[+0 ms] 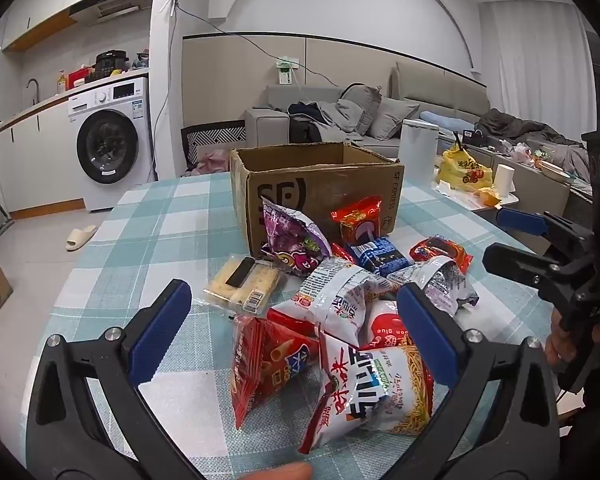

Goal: Organize snacks

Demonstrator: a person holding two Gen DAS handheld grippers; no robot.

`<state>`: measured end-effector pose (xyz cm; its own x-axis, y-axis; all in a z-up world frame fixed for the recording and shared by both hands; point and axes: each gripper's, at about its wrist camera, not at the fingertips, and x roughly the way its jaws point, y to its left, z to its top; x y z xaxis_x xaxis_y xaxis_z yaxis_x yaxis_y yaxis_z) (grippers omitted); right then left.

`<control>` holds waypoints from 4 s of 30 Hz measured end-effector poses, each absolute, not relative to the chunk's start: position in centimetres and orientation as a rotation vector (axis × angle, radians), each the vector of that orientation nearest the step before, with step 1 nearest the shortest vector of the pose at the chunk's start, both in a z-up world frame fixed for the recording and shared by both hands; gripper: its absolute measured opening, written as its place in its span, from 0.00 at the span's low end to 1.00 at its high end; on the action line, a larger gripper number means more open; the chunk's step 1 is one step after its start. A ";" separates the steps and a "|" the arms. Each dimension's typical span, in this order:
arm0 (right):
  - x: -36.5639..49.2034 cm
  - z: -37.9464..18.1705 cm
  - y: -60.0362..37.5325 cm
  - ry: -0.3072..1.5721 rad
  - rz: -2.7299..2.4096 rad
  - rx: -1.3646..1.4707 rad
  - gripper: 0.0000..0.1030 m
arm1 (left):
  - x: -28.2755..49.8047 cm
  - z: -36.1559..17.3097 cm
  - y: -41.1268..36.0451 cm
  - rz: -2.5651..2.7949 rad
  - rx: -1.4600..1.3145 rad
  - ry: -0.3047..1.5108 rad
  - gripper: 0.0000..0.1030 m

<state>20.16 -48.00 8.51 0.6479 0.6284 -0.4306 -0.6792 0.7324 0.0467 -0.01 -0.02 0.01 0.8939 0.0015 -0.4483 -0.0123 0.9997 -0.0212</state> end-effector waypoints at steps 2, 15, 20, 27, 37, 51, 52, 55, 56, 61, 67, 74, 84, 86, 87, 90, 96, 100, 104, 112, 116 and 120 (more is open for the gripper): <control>20.2 8.5 -48.0 0.445 0.745 -0.124 1.00 | 0.0 0.0 0.0 -0.002 -0.030 0.462 1.00; 20.2 8.4 -47.8 0.447 0.742 -0.134 1.00 | -0.1 0.1 0.0 0.008 -0.017 0.451 1.00; 20.4 8.4 -47.8 0.445 0.734 -0.140 1.00 | -0.2 0.2 0.0 0.010 -0.018 0.450 1.00; 20.1 8.4 -48.0 0.443 0.734 -0.140 1.00 | -0.4 0.0 -0.1 0.007 -0.012 0.448 1.00; 20.0 8.6 -48.0 0.447 0.731 -0.144 1.00 | -0.2 0.0 -0.1 0.007 -0.014 0.449 1.00; 20.0 8.5 -48.0 0.455 0.727 -0.149 1.00 | 0.3 -0.3 0.3 0.032 -0.028 0.471 1.00; 20.1 8.4 -48.0 0.457 0.725 -0.149 1.00 | 0.3 -0.3 0.3 0.034 -0.029 0.472 1.00; 20.1 8.3 -48.0 0.459 0.724 -0.149 1.00 | 0.4 -0.3 0.4 0.037 -0.031 0.473 1.00; 20.1 8.3 -48.0 0.460 0.724 -0.149 1.00 | 0.4 -0.3 0.4 0.037 -0.031 0.473 1.00; 20.4 8.2 -47.6 0.472 0.724 -0.155 1.00 | 0.4 -0.3 0.4 0.037 -0.031 0.473 1.00; 20.5 8.1 -47.6 0.481 0.717 -0.158 1.00 | 0.4 -0.3 0.4 0.036 -0.029 0.473 1.00; 20.7 8.0 -47.5 0.488 0.711 -0.159 1.00 | 0.4 -0.4 0.4 0.034 -0.030 0.473 1.00; 21.0 7.8 -47.5 0.498 0.699 -0.159 1.00 | 0.4 -0.4 0.5 0.036 -0.028 0.475 1.00; 21.0 7.8 -47.5 0.504 0.698 -0.161 1.00 | 0.4 -0.4 0.4 0.038 -0.029 0.475 1.00; 21.1 7.8 -47.4 0.508 0.693 -0.163 1.00 | 0.4 -0.5 0.5 0.038 -0.031 0.477 1.00; 21.1 7.8 -47.3 0.518 0.691 -0.168 1.00 | 0.4 -0.5 0.5 0.045 -0.037 0.482 1.00; 21.9 7.4 -46.9 0.563 0.670 -0.177 1.00 | 0.4 -0.6 1.4 0.036 -0.076 0.485 1.00; 22.3 7.1 -46.7 0.595 0.656 -0.197 1.00 | 0.6 -0.6 1.3 0.048 -0.038 0.505 1.00; 22.9 7.0 -46.7 0.653 0.691 -0.159 1.00 | 0.8 -0.6 1.2 0.041 -0.030 0.528 1.00; 23.9 6.5 -46.7 0.734 0.703 -0.125 1.00 | 1.5 -1.3 1.6 0.031 -0.037 0.602 1.00; 24.1 6.1 -46.7 0.755 0.692 -0.129 0.99 | 1.8 -1.7 2.4 0.057 -0.049 0.629 1.00; 24.3 5.9 -46.7 0.774 0.692 -0.125 0.97 | 1.9 -1.8 3.6 0.082 -0.090 0.639 1.00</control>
<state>24.28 -46.69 5.93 0.5081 0.5287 -0.6799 -0.6169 0.7743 0.1411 1.90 3.62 -1.81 0.7999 0.0488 -0.5981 -0.1044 0.9928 -0.0586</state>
